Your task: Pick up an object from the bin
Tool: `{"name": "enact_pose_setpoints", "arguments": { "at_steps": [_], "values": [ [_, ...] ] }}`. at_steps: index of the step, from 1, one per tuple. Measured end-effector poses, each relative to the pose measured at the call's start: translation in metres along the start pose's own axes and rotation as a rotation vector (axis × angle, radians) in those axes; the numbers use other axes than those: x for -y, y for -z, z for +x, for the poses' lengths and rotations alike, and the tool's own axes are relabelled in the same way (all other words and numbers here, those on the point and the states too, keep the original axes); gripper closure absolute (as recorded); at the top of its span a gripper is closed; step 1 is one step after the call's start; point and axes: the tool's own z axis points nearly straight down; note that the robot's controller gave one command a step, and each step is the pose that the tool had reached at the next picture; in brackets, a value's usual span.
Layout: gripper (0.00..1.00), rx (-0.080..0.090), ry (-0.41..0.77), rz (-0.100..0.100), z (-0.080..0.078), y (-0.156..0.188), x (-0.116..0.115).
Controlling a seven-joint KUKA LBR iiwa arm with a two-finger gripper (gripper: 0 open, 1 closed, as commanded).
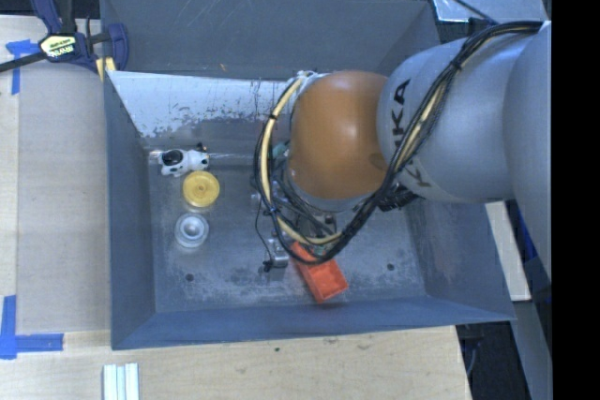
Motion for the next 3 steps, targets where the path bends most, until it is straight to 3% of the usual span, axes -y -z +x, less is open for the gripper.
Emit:
{"name": "enact_pose_setpoints", "arguments": {
  "at_steps": [1,2,3],
  "values": [
    [0.00,0.003,0.283,0.001,0.018,-0.075,0.052],
    [0.00,0.009,0.743,0.007,-0.011,-0.020,0.151],
    [0.00,0.015,0.888,0.009,0.024,-0.075,0.167]
  ]
}}
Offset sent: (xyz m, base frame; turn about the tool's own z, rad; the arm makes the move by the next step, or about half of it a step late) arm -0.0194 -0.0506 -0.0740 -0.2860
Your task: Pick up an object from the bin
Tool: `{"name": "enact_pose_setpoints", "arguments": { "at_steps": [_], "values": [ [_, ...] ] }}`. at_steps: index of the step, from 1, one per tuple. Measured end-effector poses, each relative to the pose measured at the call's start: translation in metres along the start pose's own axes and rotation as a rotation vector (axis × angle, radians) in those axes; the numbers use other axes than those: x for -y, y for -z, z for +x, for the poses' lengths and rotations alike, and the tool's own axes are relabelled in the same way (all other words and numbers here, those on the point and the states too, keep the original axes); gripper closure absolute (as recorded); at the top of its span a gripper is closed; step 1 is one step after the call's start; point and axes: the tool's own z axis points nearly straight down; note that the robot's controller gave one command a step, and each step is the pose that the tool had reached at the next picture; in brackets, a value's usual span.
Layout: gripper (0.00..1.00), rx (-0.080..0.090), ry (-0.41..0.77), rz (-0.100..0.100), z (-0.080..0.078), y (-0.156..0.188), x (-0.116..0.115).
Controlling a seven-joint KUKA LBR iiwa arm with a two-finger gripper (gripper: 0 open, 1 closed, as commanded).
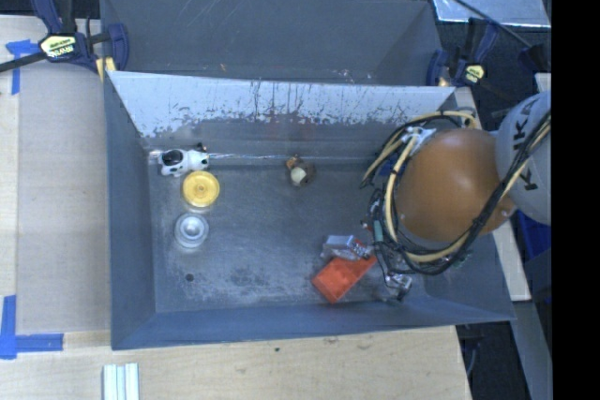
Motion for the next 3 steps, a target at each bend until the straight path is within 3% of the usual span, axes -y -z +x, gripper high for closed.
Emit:
{"name": "enact_pose_setpoints", "arguments": {
  "at_steps": [1,2,3],
  "values": [
    [1.00,-0.002,-0.004,-0.003,0.000,0.000,-0.001],
    [1.00,0.008,0.055,0.007,-0.050,0.127,0.008],
    [1.00,0.013,0.454,0.017,-0.078,0.288,0.048]
  ]
}}
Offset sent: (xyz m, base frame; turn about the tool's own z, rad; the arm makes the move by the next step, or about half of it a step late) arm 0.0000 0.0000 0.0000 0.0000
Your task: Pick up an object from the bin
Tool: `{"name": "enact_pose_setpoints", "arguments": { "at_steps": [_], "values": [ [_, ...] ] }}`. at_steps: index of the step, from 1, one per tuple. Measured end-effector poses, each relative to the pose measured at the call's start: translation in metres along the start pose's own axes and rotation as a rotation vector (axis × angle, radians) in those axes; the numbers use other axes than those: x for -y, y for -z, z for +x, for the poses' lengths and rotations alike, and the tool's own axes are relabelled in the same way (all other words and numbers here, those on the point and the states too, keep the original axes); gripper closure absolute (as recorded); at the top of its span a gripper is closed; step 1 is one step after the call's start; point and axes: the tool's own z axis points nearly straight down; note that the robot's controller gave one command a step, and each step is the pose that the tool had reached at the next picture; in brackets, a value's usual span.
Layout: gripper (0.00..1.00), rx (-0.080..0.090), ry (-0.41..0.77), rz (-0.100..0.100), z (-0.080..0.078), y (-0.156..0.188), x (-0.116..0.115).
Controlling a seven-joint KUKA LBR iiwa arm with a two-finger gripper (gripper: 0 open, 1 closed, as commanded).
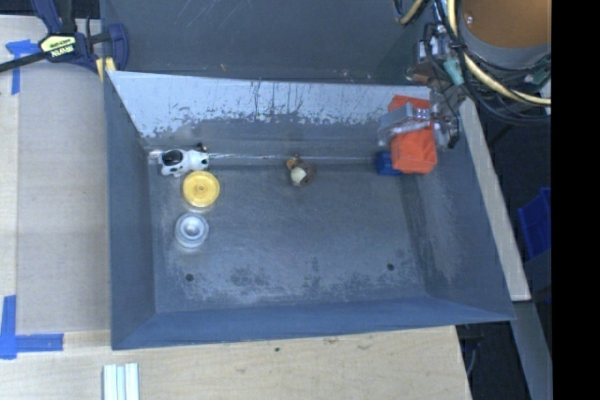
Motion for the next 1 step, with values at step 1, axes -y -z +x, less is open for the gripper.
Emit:
{"name": "enact_pose_setpoints", "arguments": {
  "at_steps": [1],
  "values": [
    [1.00,0.002,0.184,0.000,-0.0470,-0.0005,-0.0445]
  ]
}}
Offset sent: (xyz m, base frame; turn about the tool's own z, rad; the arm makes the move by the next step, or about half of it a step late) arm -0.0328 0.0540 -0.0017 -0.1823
